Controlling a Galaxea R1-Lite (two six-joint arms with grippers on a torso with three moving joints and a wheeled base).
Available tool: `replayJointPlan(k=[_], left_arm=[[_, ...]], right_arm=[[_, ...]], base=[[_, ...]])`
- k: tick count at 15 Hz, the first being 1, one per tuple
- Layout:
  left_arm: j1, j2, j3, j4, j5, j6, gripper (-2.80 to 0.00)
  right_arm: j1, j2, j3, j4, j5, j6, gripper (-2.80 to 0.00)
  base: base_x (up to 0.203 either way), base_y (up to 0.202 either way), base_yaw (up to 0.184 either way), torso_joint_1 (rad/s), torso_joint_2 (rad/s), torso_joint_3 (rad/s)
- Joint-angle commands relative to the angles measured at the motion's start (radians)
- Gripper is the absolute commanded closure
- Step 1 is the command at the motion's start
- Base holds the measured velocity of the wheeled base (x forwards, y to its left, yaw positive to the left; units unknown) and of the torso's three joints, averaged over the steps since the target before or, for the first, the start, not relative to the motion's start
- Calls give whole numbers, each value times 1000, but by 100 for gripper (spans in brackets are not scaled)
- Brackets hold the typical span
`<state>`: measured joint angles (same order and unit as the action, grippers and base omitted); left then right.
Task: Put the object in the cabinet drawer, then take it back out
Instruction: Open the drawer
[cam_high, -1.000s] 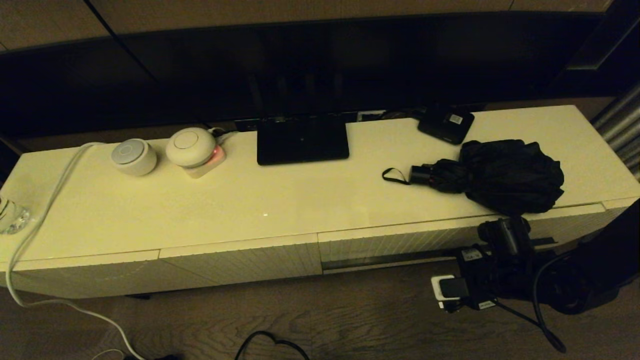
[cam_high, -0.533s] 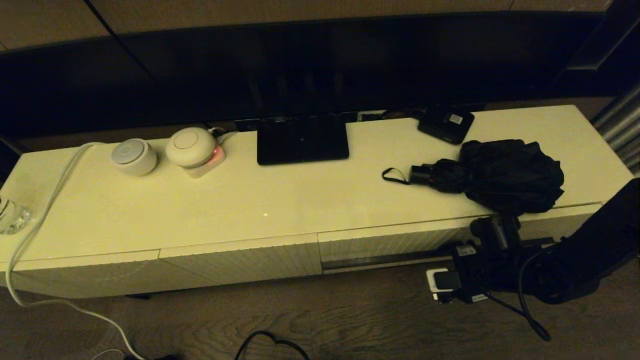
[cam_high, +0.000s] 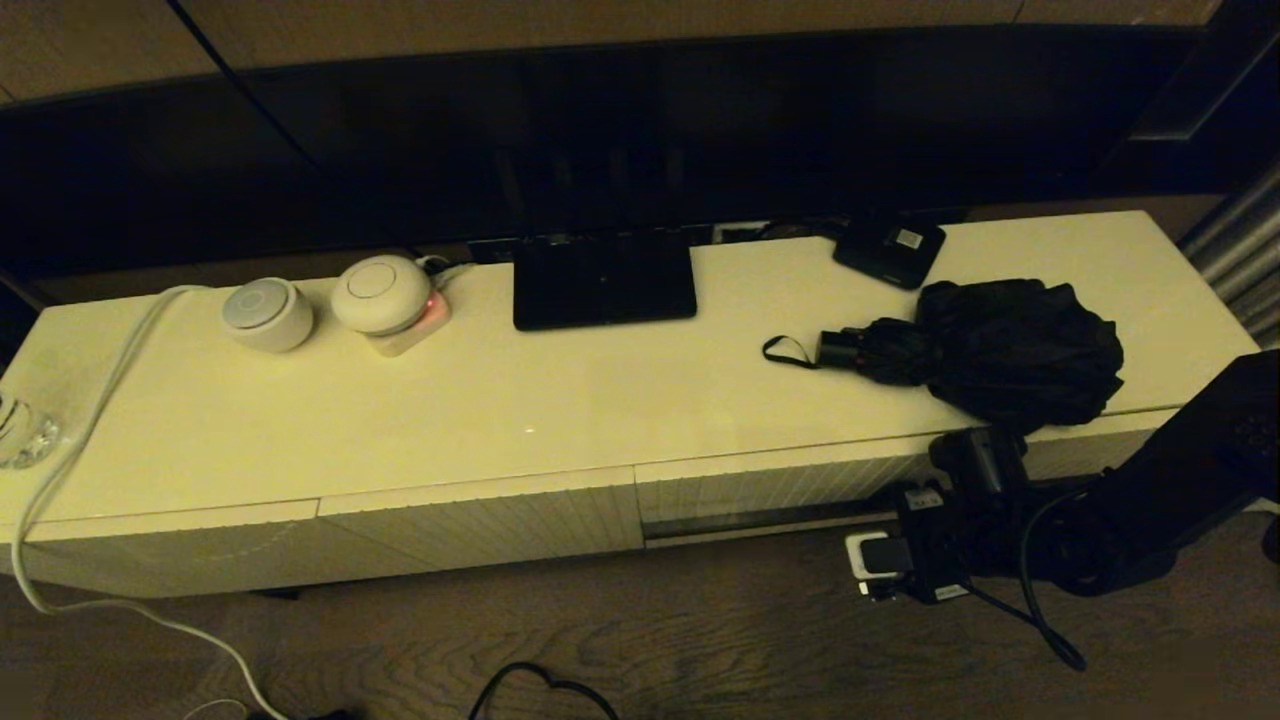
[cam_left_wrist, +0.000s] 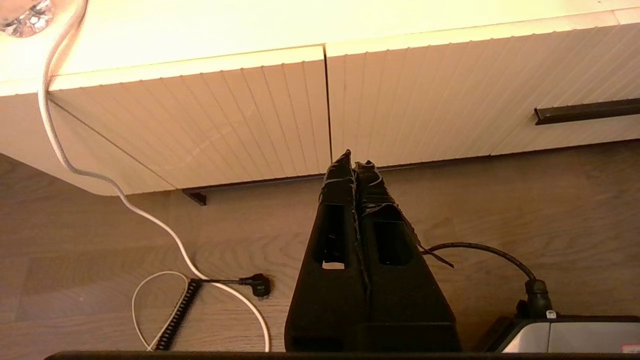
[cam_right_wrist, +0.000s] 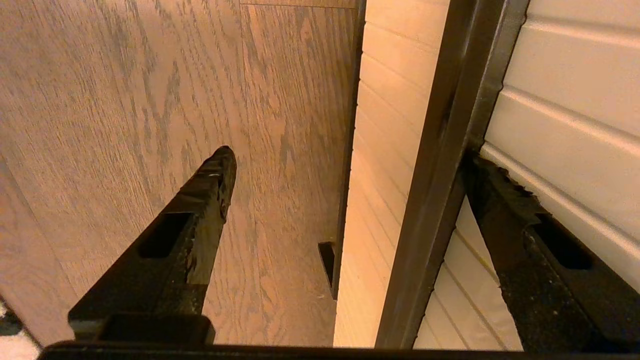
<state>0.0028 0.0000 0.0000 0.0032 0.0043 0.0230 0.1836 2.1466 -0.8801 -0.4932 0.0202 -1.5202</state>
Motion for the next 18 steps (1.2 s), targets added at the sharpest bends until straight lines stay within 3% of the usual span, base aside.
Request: replayJointPlan(k=[1,18], left_arm=[[0,0,3,0,0,0,0],[0,0,3,0,0,0,0]], right_arm=[[0,-1,25,-5,0,-5,-280],[43,-43,300,-54,7,61,-280]], base=[[0,0,0,0,0,0],[0,0,0,0,0,0]])
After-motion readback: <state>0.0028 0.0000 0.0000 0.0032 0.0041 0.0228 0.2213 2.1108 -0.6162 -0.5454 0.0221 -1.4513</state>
